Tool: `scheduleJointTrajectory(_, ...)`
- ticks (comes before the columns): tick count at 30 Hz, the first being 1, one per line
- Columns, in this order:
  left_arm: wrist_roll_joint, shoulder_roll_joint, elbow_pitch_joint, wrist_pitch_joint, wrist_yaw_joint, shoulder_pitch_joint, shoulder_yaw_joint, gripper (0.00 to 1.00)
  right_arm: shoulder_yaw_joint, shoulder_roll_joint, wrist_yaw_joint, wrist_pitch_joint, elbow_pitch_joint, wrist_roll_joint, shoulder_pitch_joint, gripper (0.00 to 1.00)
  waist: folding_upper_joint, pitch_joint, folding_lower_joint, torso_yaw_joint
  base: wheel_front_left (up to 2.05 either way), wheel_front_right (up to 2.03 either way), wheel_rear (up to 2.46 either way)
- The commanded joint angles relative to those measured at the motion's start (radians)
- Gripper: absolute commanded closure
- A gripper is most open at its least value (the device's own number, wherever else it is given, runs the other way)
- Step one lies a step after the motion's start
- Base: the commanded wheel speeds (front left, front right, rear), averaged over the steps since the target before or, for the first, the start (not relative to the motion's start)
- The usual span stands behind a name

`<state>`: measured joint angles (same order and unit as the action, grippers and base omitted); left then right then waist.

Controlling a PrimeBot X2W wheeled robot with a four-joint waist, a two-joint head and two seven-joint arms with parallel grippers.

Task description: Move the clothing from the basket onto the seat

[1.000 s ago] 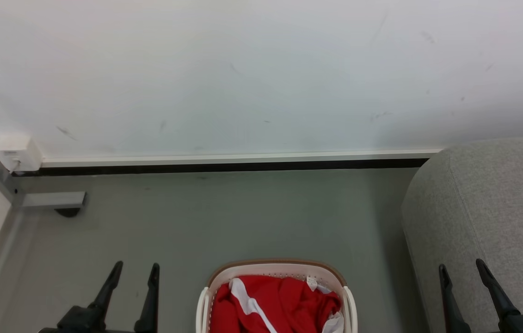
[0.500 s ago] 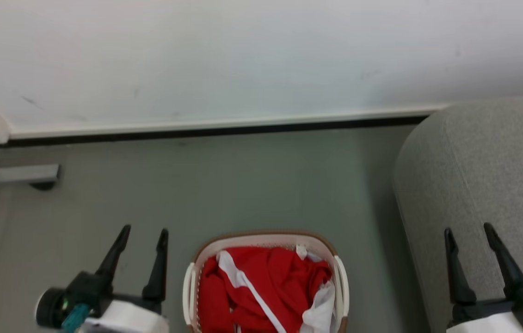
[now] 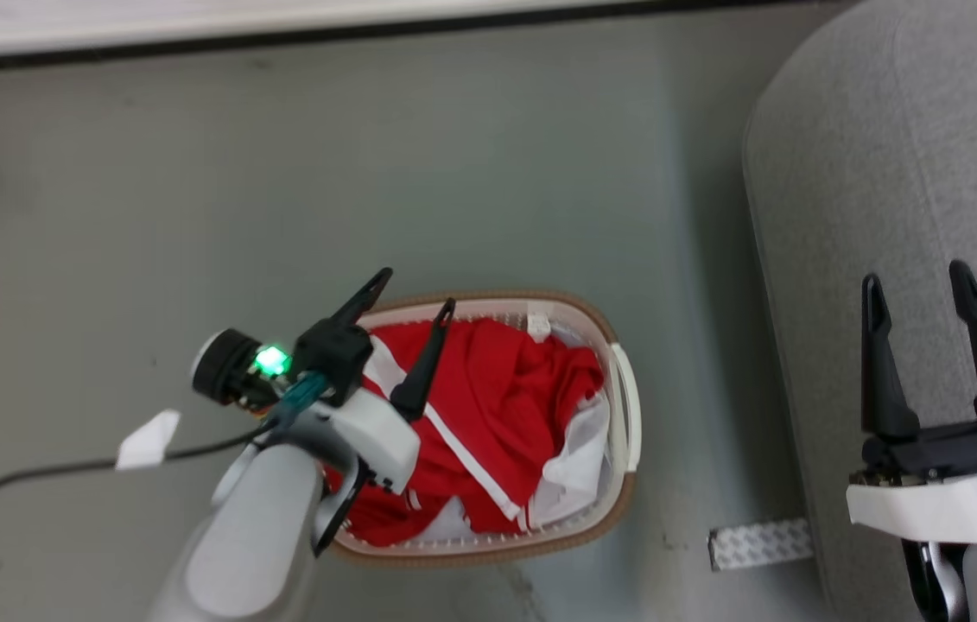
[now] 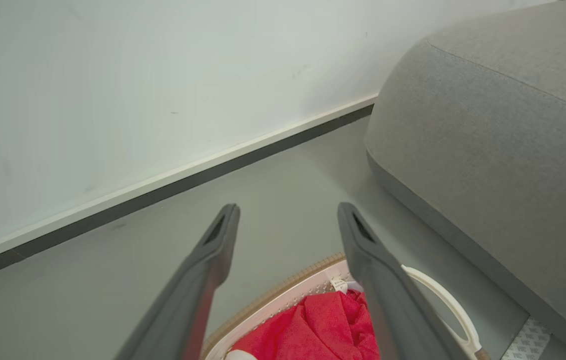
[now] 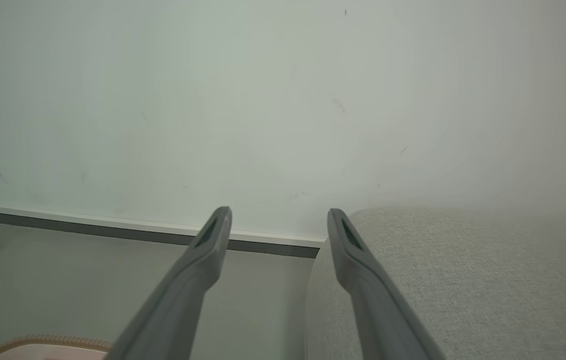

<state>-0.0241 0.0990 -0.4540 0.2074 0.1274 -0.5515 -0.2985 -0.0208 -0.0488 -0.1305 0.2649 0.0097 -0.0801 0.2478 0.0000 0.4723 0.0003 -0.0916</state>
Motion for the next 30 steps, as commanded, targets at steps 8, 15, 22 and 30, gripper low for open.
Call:
scheduleJointTrajectory(8, -0.020, -0.004, -0.185, -0.056, 0.001, -0.163, -0.093, 0.00, 0.017, -0.003, 0.000, -0.001, -0.079, -0.019, 0.077, 0.00, 0.0000, 0.221, -0.0003, -0.072, 0.00, 0.00, 0.00)
scheduleJointTrajectory(15, -0.036, -0.001, -0.328, -0.123, -0.005, -0.247, -0.122, 0.00, 0.030, -0.002, 0.000, -0.001, -0.142, -0.036, 0.093, 0.00, 0.0000, 0.300, -0.0003, -0.100, 0.00, 0.00, 0.00)
scheduleJointTrajectory(22, -0.059, 0.027, -0.444, -0.191, -0.056, -0.310, -0.127, 0.00, 0.062, -0.002, 0.000, -0.001, -0.197, -0.068, 0.100, 0.00, 0.0000, 0.364, -0.0003, -0.139, 0.00, 0.00, 0.00)
scheduleJointTrajectory(30, -0.050, 0.048, -0.538, -0.189, -0.081, -0.355, -0.124, 0.46, 0.091, -0.002, 0.000, -0.001, -0.223, -0.100, 0.081, 0.00, 0.0000, 0.416, -0.0003, -0.187, 0.00, 0.00, 0.00)
